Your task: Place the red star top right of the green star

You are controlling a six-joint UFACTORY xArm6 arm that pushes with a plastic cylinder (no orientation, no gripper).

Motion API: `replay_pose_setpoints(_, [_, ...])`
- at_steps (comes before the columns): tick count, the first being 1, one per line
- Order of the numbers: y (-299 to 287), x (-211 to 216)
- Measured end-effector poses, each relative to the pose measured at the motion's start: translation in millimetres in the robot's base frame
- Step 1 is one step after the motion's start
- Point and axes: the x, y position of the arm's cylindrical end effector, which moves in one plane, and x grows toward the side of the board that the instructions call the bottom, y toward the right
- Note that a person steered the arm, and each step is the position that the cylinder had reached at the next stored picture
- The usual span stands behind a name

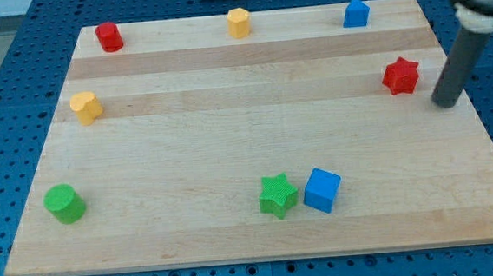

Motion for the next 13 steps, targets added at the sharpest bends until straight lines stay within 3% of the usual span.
replay_pose_setpoints(1, [32, -21])
replay_pose_setpoints(2, [2, -20])
replay_pose_setpoints(3, [-69, 6])
replay_pose_setpoints(4, [-83, 17])
replay_pose_setpoints(5, [-41, 17])
replay_pose_setpoints(6, [-12, 4])
replay_pose_setpoints(8, [-35, -61])
replay_pose_setpoints(9, [-84, -43])
replay_pose_setpoints(10, [-142, 15])
replay_pose_setpoints(11, [-175, 41])
replay_pose_setpoints(13, [-183, 17])
